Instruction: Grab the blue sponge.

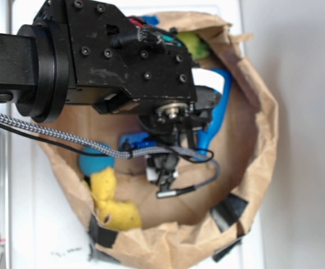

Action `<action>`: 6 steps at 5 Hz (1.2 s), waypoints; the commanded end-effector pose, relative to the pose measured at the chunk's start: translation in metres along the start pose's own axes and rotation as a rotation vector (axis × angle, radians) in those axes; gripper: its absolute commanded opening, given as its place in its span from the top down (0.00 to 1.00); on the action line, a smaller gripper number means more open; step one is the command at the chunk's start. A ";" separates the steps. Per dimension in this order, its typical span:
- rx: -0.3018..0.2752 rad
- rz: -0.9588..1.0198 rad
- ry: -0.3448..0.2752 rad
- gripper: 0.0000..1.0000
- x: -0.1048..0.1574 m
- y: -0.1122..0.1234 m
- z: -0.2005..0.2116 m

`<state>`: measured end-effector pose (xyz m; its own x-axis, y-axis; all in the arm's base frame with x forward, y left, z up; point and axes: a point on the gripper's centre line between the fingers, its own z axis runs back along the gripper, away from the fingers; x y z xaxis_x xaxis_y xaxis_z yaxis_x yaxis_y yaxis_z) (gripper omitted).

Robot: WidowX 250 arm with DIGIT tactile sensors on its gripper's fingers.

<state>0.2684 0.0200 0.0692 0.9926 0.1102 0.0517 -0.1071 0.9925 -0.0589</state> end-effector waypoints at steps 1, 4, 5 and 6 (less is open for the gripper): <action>0.005 0.020 -0.035 0.00 0.003 -0.001 -0.003; 0.051 0.020 -0.066 0.00 -0.018 -0.003 -0.035; 0.056 0.032 -0.068 0.00 -0.011 -0.007 -0.045; 0.055 0.053 -0.046 1.00 -0.003 -0.008 -0.048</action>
<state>0.2620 0.0128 0.0165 0.9829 0.1716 0.0672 -0.1715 0.9852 -0.0064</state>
